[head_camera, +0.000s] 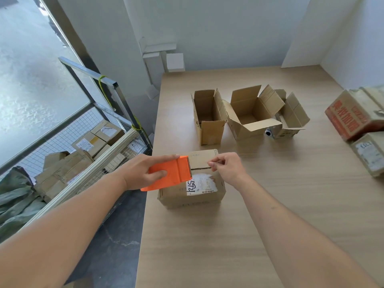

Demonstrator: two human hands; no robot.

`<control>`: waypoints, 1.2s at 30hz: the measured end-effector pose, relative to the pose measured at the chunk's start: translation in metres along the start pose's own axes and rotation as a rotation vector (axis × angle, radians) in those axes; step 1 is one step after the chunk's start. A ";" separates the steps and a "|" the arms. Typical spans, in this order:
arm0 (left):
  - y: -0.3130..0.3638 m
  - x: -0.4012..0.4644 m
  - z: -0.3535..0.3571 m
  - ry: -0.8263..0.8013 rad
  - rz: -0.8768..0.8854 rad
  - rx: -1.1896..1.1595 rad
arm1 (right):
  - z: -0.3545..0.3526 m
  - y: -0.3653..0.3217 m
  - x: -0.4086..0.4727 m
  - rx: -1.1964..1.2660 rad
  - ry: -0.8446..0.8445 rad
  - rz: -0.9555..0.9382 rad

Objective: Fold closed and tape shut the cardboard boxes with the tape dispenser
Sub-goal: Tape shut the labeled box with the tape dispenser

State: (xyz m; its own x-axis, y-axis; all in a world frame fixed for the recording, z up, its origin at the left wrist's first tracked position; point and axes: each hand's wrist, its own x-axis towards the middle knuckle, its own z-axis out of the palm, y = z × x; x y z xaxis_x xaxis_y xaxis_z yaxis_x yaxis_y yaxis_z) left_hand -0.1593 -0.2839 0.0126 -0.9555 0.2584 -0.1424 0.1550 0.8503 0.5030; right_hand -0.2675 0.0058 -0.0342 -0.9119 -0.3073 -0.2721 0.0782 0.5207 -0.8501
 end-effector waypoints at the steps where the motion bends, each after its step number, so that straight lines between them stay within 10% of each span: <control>1: 0.002 0.005 0.001 0.001 -0.001 0.010 | -0.002 0.002 -0.001 -0.006 0.024 0.005; 36: -0.001 0.053 0.030 0.103 -0.070 0.109 | -0.027 0.055 0.015 -0.002 0.239 0.203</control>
State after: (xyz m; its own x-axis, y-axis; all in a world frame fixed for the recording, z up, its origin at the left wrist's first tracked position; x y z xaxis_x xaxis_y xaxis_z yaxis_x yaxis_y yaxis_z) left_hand -0.2029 -0.2573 -0.0207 -0.9847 0.1532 -0.0828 0.1082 0.9109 0.3983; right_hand -0.2877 0.0515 -0.0730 -0.9465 -0.0010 -0.3226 0.2680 0.5543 -0.7880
